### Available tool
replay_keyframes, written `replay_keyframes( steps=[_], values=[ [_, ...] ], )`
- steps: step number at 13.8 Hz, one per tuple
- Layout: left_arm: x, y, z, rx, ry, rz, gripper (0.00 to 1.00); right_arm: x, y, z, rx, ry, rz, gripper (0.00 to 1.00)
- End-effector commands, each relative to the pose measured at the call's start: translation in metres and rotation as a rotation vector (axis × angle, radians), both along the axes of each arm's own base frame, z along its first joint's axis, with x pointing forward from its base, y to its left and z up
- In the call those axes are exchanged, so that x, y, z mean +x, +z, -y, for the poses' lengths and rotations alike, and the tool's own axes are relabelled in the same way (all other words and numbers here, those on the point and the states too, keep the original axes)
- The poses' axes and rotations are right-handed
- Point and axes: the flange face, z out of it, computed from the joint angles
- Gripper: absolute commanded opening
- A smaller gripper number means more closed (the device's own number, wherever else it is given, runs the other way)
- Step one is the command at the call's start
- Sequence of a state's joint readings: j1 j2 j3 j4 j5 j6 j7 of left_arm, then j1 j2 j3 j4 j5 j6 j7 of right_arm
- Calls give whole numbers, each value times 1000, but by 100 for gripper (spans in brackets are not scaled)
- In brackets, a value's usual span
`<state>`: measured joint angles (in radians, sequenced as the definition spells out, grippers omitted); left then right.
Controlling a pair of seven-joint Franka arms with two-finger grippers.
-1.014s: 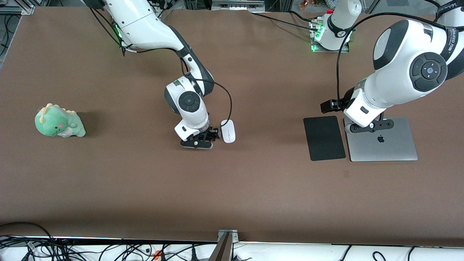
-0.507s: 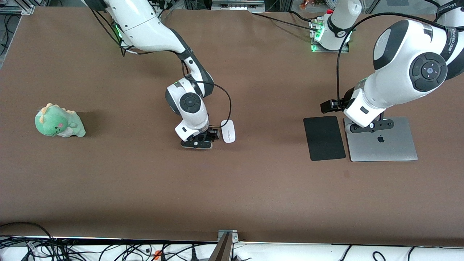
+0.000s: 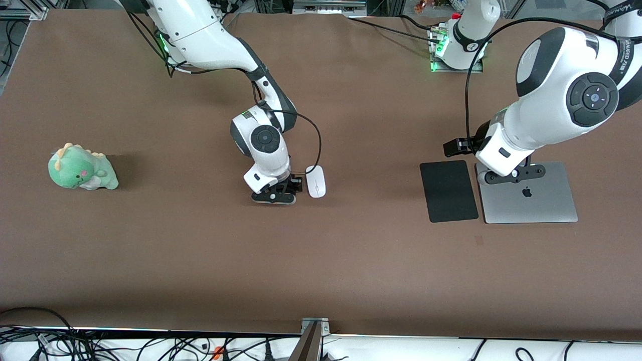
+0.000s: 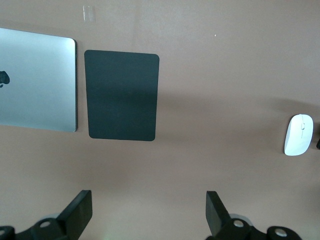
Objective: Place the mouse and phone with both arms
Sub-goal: 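Grasp the black phone with the right gripper and lift it toward the plush, then lower the phone beside the plush while the left gripper reaches the mouse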
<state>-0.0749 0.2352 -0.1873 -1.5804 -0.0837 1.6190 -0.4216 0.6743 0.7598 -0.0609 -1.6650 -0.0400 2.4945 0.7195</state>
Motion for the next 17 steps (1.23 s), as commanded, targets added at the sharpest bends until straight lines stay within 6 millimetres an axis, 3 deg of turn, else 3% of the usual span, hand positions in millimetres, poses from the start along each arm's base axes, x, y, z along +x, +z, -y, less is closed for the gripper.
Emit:
replay_keyframes(
  steps=[1, 4, 7, 10, 14, 17],
  values=[
    [4, 3, 4, -2, 6, 3, 100, 14, 7, 18, -58, 28, -16, 46],
    [3, 2, 7, 0, 16, 0, 100, 39, 35, 53, -90, 100, -68, 42],
    [2, 1, 14, 1, 14, 1, 100, 65, 57, 113, -105, 215, -118, 42],
    [-2, -6, 39, 8, 36, 4, 100, 81, 73, 168, -101, 236, -130, 41],
    [-2, -45, 96, 4, 88, 16, 100, 87, 89, 258, -83, 185, -133, 38],
    [-15, -81, 153, 21, 150, -2, 100, 65, 79, 326, -26, 150, -94, 38]
  ],
)
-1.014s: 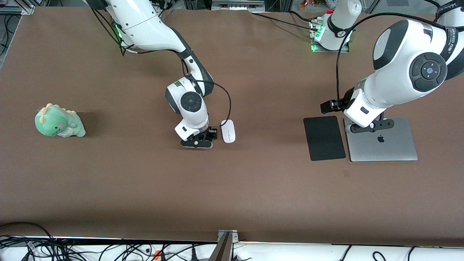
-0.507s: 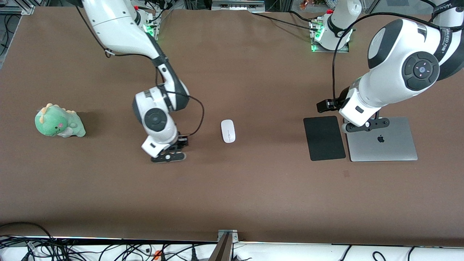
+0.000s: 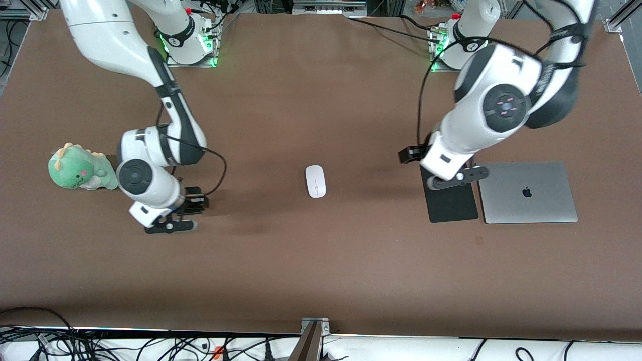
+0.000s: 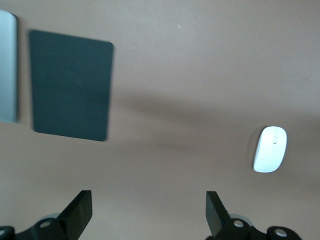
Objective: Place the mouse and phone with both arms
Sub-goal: 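Lower the phone beside the plush while the left gripper reaches the mouse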
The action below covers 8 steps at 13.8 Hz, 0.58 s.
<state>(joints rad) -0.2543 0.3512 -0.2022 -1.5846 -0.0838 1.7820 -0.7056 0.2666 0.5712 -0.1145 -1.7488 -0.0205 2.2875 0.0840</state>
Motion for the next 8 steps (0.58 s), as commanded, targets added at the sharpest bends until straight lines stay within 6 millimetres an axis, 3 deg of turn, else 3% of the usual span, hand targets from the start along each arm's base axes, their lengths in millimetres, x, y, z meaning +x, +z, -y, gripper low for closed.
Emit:
replay_keyframes(
  steps=[1, 3, 4, 6, 8],
  values=[
    [-14, -34, 51, 9, 40, -36, 100, -39, 0, 48, 65, -24, 38, 38],
    [-37, -66, 101, 20, 3, -50, 100, -60, -8, 69, 68, -53, 57, 38],
    [-42, -81, 118, 19, 25, -42, 100, -70, -9, 72, 69, -57, 60, 38],
    [-50, -119, 149, 3, 58, -18, 100, -93, -15, 101, 58, -100, 91, 38],
    [-60, -151, 178, -17, 90, 21, 100, -97, -25, 110, 53, -64, 103, 38]
  ],
)
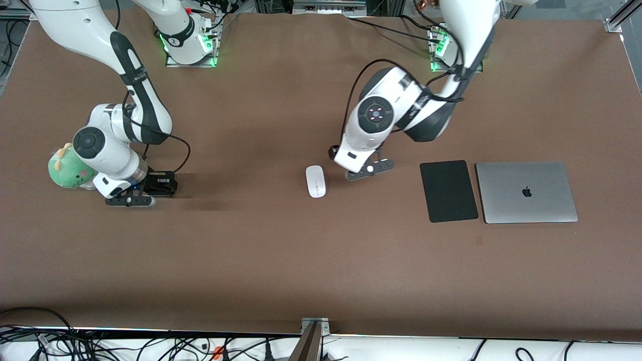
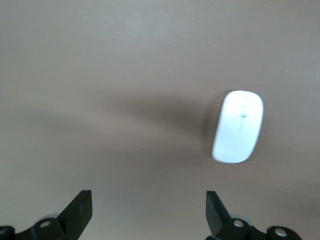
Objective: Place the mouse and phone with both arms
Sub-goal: 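Lower the phone beside the plush while the left gripper reaches the mouse, then grasp the white mouse with the left gripper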
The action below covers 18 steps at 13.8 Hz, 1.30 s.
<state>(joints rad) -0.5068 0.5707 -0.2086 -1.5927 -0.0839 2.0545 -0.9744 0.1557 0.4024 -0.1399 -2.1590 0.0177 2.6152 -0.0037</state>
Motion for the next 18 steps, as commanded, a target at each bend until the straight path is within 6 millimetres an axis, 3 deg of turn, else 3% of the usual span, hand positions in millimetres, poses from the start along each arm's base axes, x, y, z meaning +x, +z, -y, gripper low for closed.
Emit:
replay_keyframes(
  steps=[1, 4, 6, 9, 11, 17, 18],
  values=[
    [-6, -39, 33, -30, 70, 39, 100, -17, 2, 18, 11, 10, 26, 38],
    [-23, -73, 60, -40, 81, 56, 100, -18, -10, 23, 5, 14, 33, 38],
    [-17, -79, 65, -57, 72, 103, 100, -18, -17, 29, 1, 20, 40, 38],
    [-16, -86, 94, -67, 41, 140, 100, -18, -28, 30, -5, 32, 50, 39],
    [-6, -97, 95, -53, 49, 162, 100, -19, -33, 31, -8, 58, 46, 40],
    [-7, -112, 102, -16, -16, 206, 100, -22, -42, 51, -17, 82, 40, 41],
    [-5, -115, 102, -30, -13, 219, 100, -21, -42, 51, -17, 84, 43, 46]
  ],
)
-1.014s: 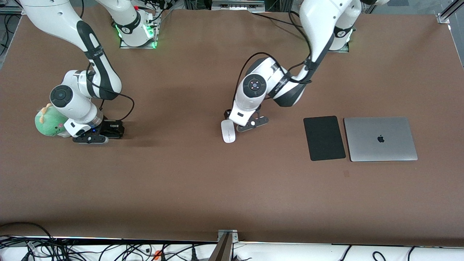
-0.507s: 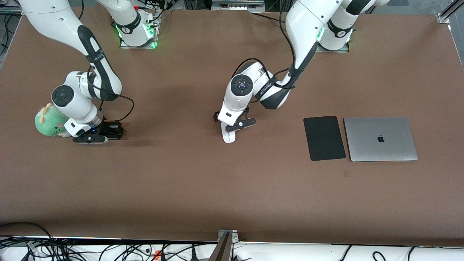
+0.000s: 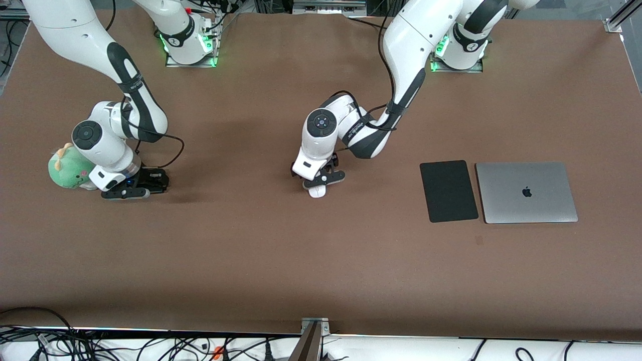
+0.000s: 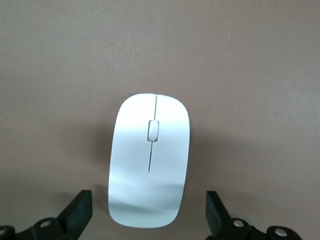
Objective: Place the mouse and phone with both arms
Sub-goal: 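Grasp the white mouse with the left gripper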
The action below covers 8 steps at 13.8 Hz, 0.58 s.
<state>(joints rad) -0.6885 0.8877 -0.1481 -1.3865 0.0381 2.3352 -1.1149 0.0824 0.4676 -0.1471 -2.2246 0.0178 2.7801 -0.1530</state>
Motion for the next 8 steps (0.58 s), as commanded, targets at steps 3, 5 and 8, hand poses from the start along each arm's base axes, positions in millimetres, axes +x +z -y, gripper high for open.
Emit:
replay_keyframes(
  steps=[3, 5, 8],
  values=[
    [7, -12, 6, -3, -24, 71, 100, -3, -2, 5, 9, 6, 10, 99],
    [6, -13, 7, 3, -35, 77, 88, -2, -1, 5, 9, 6, 10, 100],
    [9, -11, 4, 11, -47, 89, 62, 3, 4, 2, 10, 15, 3, 100]
  ],
)
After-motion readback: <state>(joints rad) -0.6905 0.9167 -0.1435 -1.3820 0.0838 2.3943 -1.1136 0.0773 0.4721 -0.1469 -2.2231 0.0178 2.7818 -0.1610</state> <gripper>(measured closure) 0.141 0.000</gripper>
